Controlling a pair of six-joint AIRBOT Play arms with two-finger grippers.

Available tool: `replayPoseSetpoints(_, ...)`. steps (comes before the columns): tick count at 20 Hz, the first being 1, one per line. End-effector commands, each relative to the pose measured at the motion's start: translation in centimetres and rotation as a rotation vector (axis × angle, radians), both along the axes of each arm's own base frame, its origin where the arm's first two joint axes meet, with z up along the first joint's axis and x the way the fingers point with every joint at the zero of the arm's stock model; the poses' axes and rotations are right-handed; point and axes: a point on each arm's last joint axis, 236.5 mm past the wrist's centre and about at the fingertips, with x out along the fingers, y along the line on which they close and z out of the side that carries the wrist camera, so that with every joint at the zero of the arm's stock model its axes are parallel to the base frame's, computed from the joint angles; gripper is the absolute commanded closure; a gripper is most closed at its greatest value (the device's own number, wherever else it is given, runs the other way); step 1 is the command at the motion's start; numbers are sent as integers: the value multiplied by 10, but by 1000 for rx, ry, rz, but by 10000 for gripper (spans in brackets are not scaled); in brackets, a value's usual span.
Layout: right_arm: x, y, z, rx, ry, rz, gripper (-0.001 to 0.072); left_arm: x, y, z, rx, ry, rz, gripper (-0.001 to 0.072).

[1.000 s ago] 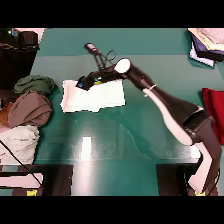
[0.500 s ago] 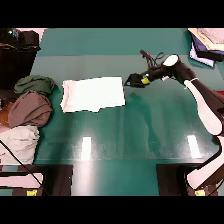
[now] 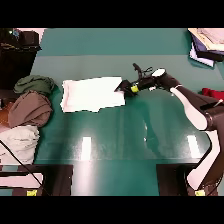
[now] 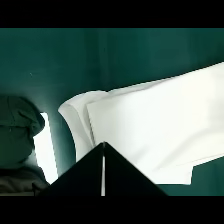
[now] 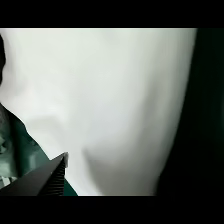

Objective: Fold the shirts.

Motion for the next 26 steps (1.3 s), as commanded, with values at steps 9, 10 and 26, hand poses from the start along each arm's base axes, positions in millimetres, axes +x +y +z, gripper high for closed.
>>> replayPoseSetpoints(9, 32, 57, 63, 44, -325, 87, 700, -5, 0, -3, 7, 22, -10, 677)
replayPoseSetpoints(10, 37, 36, 69, 7, -342, 77, 700, -7, 0, -4, 10, 30, -14, 677)
replayPoseSetpoints(26, -41, -506, 200, -500, -425, -848, 701, -15, -38, -10, -85, 61, -110, 677)
